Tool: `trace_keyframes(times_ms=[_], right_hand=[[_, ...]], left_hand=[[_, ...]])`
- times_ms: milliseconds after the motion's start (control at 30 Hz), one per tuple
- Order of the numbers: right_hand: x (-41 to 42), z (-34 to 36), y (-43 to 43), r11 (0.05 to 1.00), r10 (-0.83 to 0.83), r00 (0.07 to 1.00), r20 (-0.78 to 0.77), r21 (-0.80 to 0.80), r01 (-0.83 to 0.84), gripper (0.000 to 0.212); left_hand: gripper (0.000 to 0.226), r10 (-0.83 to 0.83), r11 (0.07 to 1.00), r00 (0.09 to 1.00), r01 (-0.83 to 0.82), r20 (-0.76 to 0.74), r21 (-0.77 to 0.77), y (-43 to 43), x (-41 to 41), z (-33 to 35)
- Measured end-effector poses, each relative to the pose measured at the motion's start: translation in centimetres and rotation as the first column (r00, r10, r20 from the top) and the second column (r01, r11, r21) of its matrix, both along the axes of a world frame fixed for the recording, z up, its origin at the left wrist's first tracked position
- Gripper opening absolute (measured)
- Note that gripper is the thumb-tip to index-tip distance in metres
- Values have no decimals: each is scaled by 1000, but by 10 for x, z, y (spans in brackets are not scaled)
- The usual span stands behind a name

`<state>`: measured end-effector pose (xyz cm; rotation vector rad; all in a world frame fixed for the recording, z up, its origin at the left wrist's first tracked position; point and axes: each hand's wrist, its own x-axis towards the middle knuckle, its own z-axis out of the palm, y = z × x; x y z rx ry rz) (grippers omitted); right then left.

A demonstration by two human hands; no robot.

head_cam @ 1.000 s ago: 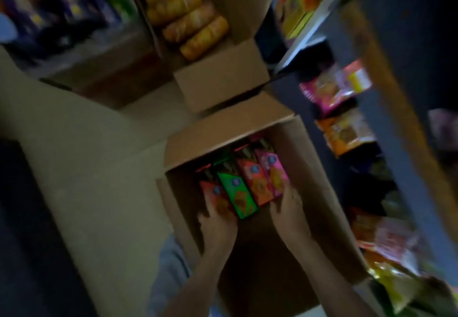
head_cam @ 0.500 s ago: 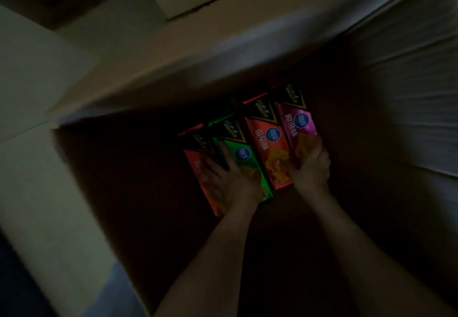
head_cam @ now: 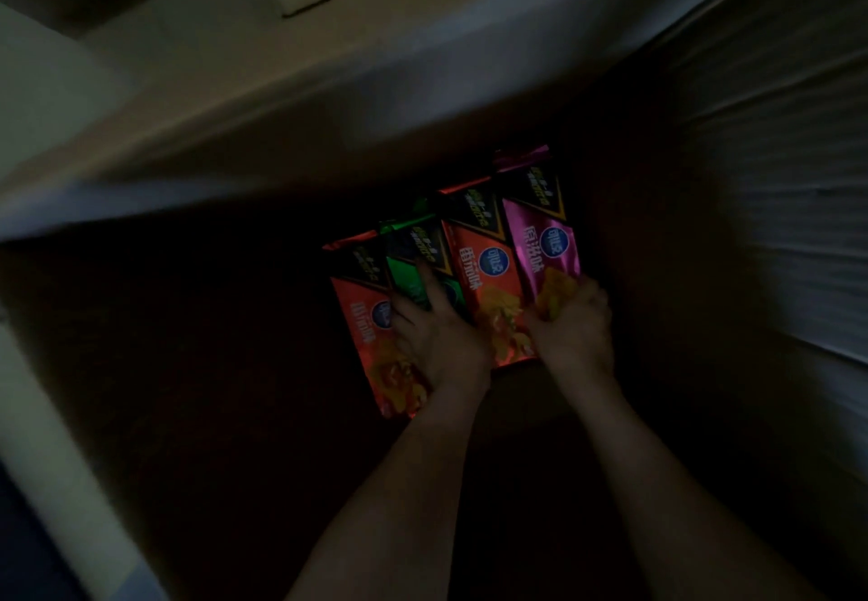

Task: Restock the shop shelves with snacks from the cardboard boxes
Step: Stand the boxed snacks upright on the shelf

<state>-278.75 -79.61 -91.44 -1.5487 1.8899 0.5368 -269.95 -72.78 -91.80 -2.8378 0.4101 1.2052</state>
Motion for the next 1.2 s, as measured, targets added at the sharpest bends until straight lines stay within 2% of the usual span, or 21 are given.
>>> trace_keyframes(times_ms=[133, 233, 400, 533, 667, 767, 833, 933, 1100, 1200], right_hand=[[-7, 4, 6, 999, 16, 999, -51, -34, -18, 83], [-11, 6, 8, 1000, 30, 999, -38, 2, -30, 91], [-8, 6, 5, 956, 287, 956, -54, 84, -283, 107], [-3, 9, 4, 953, 292, 954, -59, 99, -286, 113], [-9, 15, 7, 960, 276, 960, -45, 59, -273, 113], [-15, 21, 11, 961, 276, 959, -62, 38, -274, 113], [-17, 25, 12, 966, 258, 963, -76, 40, -255, 114], [-20, 31, 12, 972, 235, 968, -87, 46, -232, 114], [-19, 36, 14, 973, 228, 970, -89, 1, -229, 109], [-14, 37, 16, 963, 264, 960, -88, -27, -267, 106]], left_hand=[[99, 65, 998, 998, -65, 1, -12, 9, 0, 6], [95, 116, 992, 993, -117, -31, -47, 13, -3, 10], [95, 119, 992, 988, -123, -97, -32, 20, 1, 11], [106, 39, 998, 980, -29, -195, 54, 14, 2, 11], [103, -148, 989, 981, 150, -122, 8, 16, -3, 9], [94, -218, 975, 970, 211, -105, -74, 30, 3, 9], [85, -234, 969, 971, 230, -37, -92, 41, 10, 9], [80, -104, 993, 993, 107, 52, -52, 54, 21, 8], [91, 164, 986, 985, -166, -56, -28, 41, 29, 8], [91, 173, 984, 982, -175, -82, -18, 39, 34, 5]])
